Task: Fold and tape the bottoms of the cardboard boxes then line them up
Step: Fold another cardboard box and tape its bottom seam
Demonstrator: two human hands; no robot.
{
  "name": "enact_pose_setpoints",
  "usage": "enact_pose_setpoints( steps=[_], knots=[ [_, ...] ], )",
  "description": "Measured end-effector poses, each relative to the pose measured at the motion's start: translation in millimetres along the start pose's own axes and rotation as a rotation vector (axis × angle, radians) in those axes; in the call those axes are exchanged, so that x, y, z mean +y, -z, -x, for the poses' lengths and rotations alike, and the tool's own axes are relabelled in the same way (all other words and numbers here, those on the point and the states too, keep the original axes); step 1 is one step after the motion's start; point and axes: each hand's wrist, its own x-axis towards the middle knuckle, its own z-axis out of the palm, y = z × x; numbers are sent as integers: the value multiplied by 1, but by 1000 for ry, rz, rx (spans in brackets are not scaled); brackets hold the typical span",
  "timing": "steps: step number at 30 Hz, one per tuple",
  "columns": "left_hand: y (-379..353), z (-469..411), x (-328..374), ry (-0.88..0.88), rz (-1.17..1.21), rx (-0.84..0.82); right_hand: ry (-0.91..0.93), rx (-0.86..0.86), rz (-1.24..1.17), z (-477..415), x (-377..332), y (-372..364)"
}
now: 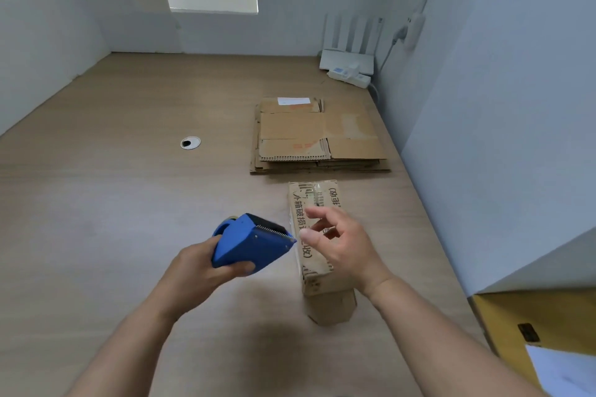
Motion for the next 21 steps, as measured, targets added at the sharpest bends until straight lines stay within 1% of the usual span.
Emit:
enact_pose_setpoints(
  steps=[4, 8, 10, 12, 15, 17, 21],
  knots=[
    [-11, 5, 18, -77, -37, -112, -28, -103, -57, 7, -9, 13],
    [-19, 8, 32, -105, -59, -206, -30, -44, -155, 14, -12, 23],
    [-21, 10, 35, -118, -67, -231, -55, -43, -191, 17, -10, 31],
    [-25, 9, 39, -133, -78, -243, -71, -94, -168, 22, -7, 42],
    [-27, 8, 45, -140, -90, -247, -80, -131, -43, 26, -3, 52],
    [-29, 7, 47, -137, -97, -266, -56, -87, -15, 26, -2, 53],
    [-28, 8, 52, -146, -97, -297, -35, 0, -96, 25, -1, 53]
  ],
)
